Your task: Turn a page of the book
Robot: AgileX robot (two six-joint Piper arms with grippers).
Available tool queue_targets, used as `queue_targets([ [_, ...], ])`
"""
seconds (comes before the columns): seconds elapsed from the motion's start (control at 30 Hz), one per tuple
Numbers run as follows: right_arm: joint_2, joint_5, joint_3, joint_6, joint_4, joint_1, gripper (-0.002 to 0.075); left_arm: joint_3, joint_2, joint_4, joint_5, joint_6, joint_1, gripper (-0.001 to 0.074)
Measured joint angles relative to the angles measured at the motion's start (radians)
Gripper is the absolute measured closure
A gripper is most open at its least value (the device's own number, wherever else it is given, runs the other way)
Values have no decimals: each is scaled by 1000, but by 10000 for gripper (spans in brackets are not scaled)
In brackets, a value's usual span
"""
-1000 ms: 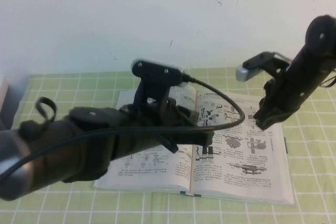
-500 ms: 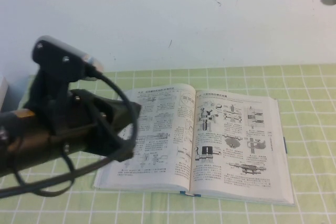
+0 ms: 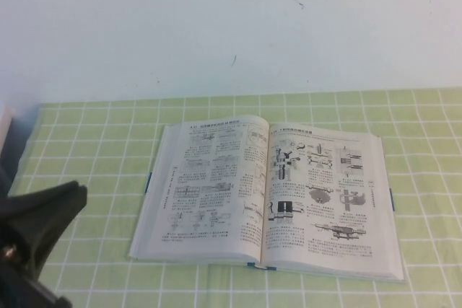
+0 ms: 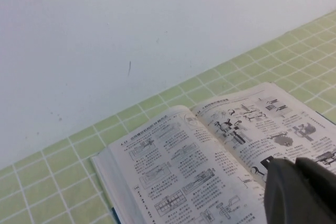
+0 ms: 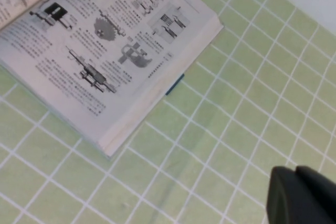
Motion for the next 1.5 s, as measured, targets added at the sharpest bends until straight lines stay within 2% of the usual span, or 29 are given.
queue_targets([
  [0.27, -359, -255, 430, -1, 110, 0, 725, 197, -316, 2, -2, 42, 0, 737],
  [0.47, -542, -304, 616, -1, 137, 0, 725, 287, -468, 2, -17, 47, 0, 737],
  [1.27, -585, -285, 636, -1, 181, 0, 726, 303, -502, 2, 60, 47, 2, 737],
  [1.4, -585, -285, 636, -1, 181, 0, 726, 311, -543, 120, 30, 47, 68, 737],
  [1.5, -585, -285, 636, -1, 181, 0, 726, 331, -569, 199, -4, 7, 151, 737],
])
